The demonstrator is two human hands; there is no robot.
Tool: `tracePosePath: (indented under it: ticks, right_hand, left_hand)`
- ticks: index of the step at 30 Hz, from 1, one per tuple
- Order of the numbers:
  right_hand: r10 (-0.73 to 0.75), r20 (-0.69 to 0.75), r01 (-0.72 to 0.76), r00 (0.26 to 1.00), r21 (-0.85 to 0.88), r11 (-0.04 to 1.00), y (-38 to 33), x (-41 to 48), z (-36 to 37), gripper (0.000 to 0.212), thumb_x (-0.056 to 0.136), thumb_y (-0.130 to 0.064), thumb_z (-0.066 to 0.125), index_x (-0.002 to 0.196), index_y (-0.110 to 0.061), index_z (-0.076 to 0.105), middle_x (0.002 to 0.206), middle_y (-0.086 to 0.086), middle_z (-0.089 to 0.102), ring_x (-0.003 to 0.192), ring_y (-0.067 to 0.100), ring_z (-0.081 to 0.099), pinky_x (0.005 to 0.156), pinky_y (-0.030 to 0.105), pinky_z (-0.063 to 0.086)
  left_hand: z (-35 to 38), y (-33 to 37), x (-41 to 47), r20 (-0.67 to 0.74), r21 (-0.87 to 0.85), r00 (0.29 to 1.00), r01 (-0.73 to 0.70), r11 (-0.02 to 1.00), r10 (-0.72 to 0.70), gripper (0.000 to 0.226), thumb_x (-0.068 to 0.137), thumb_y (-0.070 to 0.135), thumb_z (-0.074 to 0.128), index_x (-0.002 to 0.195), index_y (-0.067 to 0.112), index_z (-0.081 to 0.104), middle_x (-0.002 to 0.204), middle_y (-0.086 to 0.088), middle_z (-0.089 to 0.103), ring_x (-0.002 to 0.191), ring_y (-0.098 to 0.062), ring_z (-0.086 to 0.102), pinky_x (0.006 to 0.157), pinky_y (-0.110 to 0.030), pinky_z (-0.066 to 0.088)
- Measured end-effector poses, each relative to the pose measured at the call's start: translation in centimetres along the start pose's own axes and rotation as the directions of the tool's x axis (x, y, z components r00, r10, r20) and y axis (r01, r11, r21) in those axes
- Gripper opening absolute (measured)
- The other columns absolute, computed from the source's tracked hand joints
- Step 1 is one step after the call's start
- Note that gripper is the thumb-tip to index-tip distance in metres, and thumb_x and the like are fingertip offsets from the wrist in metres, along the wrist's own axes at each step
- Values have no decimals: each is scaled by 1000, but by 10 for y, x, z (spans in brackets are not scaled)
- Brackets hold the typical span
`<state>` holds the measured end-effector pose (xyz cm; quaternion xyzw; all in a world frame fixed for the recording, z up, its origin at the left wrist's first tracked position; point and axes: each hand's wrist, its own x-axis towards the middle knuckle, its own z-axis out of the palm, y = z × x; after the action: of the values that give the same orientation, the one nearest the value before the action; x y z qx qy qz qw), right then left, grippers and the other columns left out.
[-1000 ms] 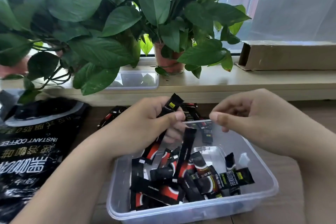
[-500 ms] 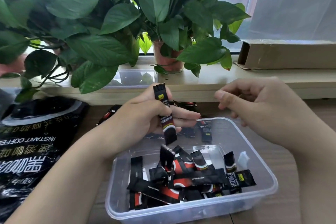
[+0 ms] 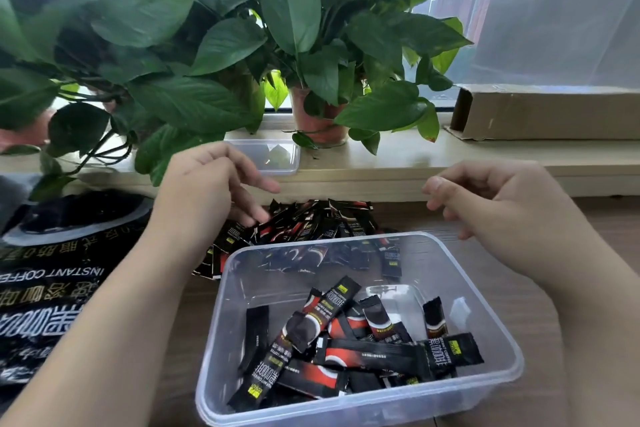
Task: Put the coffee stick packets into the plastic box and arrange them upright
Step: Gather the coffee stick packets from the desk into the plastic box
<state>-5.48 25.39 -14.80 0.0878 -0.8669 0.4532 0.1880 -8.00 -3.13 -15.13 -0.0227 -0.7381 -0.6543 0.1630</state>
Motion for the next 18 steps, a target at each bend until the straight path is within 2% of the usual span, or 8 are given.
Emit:
tracePosePath:
  ticks: [2,4,6,8,10,11,15,18]
  right_hand:
    - [26,-15,-26,1000,21,999,7,3,2,18,88,-31,68,75,-19,75,74,13,72,69,33,66,70,50,58]
    - [70,-39,-70,997,21,997,16,6,6,16,88,-26,69,75,-21,75,74,7,73,66,27,66,69,40,56]
    - [121,-37,-120,992,30,992,25,8,11,13,89,-23,69,78,-24,75,76,0,75,65,23,67,69,34,53]
    - [177,-6,-177,984,47,983,34,9,15,11,91,-23,69,84,-28,76,80,-7,75,70,19,71,68,31,54]
    - [240,24,-241,970,70,968,43,14,20,11,91,-22,68,87,-30,76,85,-8,75,78,19,71,64,28,51]
    - [277,33,-279,960,87,956,47,17,24,11,91,-21,69,88,-29,76,86,-6,75,81,21,71,64,28,51]
    - [422,119,-434,899,104,895,63,42,46,11,89,-16,70,82,-19,76,87,5,78,82,24,69,76,38,56]
    - [421,230,-429,878,-17,903,71,58,59,12,90,-27,70,86,-17,76,80,-1,76,69,11,65,55,19,51]
  left_hand:
    - [-11,-16,13,-135,271,991,16,962,21,28,77,1,35,66,8,59,71,-14,74,50,-27,61,47,-29,49]
    - [-25,-32,23,-173,635,985,95,767,21,26,83,15,42,69,14,64,72,-11,70,70,-32,65,63,-35,52]
    - [-33,-48,32,-110,839,988,149,524,-105,22,91,19,44,78,14,61,87,-14,68,88,-35,62,68,-33,43]
    - [-35,-61,37,-50,901,957,167,401,-285,26,100,26,41,107,11,61,118,-18,65,109,-36,58,80,-32,43]
    - [-36,-68,37,-1,903,929,160,398,-371,41,102,37,42,135,14,53,141,-15,55,128,-34,52,98,-32,43]
    - [-37,-68,35,30,905,923,138,402,-383,45,101,41,46,138,16,52,145,-12,53,131,-31,50,103,-31,42]
    - [-41,-67,31,48,937,929,86,339,-368,53,86,50,68,132,25,60,137,-1,61,125,-23,56,101,-30,45]
    - [-39,-69,31,-6,893,954,141,427,-301,61,78,41,79,134,25,60,135,-2,63,125,-24,57,98,-27,45]
